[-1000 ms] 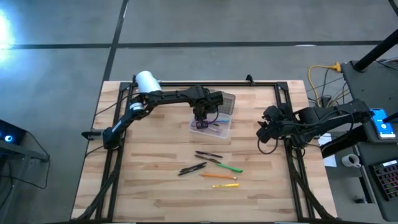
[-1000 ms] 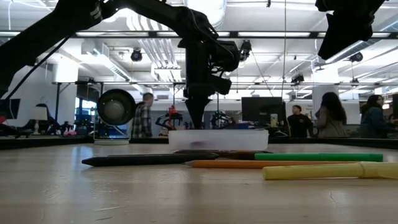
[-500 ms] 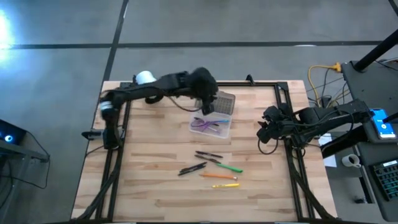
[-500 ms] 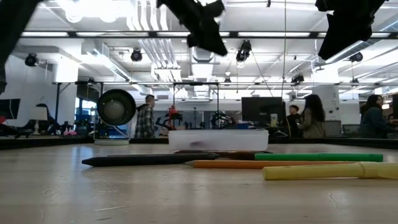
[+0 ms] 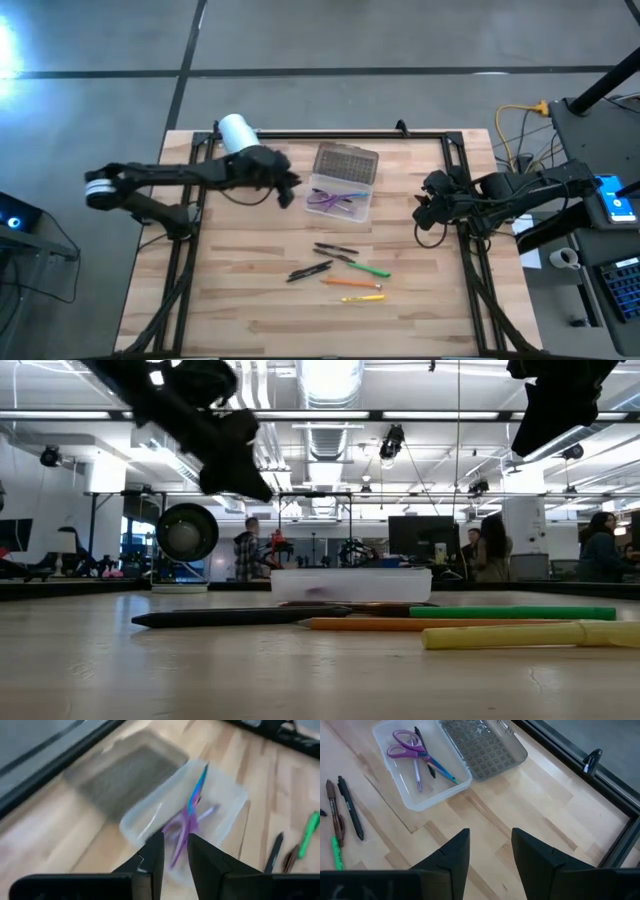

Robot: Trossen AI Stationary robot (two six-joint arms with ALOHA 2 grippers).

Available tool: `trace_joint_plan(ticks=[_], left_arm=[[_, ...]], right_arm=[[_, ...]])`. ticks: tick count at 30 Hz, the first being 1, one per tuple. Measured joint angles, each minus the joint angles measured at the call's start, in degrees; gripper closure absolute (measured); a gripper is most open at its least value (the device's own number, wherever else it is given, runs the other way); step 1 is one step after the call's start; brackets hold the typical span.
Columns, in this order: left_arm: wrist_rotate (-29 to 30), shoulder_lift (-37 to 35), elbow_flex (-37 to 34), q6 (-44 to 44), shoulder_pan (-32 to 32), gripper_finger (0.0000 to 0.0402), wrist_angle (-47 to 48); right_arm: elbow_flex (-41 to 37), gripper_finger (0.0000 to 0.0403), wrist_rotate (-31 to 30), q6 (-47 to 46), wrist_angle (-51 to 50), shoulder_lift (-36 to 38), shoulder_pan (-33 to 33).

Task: Pick & place school supplies into a supply box
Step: Put the purple scissors into the supply box

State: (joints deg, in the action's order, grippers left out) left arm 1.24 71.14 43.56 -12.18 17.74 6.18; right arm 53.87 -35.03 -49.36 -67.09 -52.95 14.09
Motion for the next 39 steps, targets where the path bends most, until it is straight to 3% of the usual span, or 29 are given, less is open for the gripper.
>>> trace_joint_plan(ticks=[6,13,16,22,26,29,34,39], left_arm=[[-0.37,-2.34,-8.14,-6.04,-0.07,0.0332,4.55],[-1.03,0.51,-8.71,-9.38,-0.07,0.0332,7.41],[-0.75,0.04,-6.85,-7.18,-0.14,0.0332,-0.01],[1.27,-2.74,-2.05,-2.71,-0.45,0.0332,-26.13],[1.44,-1.34,-0.43,-0.39,-0.39,0.0332,-23.74],[1.27,1.14,-3.66,-3.26,-0.82,0.0332,-21.36],[1.19,2.65,-8.70,-10.43,-2.53,0.0332,-29.72],[1.35,-0.27,-4.92,-7.45,-2.69,0.0332,-25.57]], right_arm=[[0.00,0.0266,-0.09,-0.25,0.17,0.00,-0.04],[0.00,0.0266,0.14,-3.00,0.20,-0.02,-0.02],[0.00,0.0266,0.17,-3.17,0.21,-0.02,-0.02],[0.00,0.0266,0.28,-3.17,0.22,-0.04,0.00],[0.00,0.0266,0.28,-3.02,0.35,-0.07,0.00],[0.00,0.0266,0.28,-2.71,0.35,-0.07,0.00],[0.00,0.0266,0.31,-2.51,0.33,-0.07,0.00],[0.00,0.0266,0.45,-2.51,0.31,-0.07,0.02]])
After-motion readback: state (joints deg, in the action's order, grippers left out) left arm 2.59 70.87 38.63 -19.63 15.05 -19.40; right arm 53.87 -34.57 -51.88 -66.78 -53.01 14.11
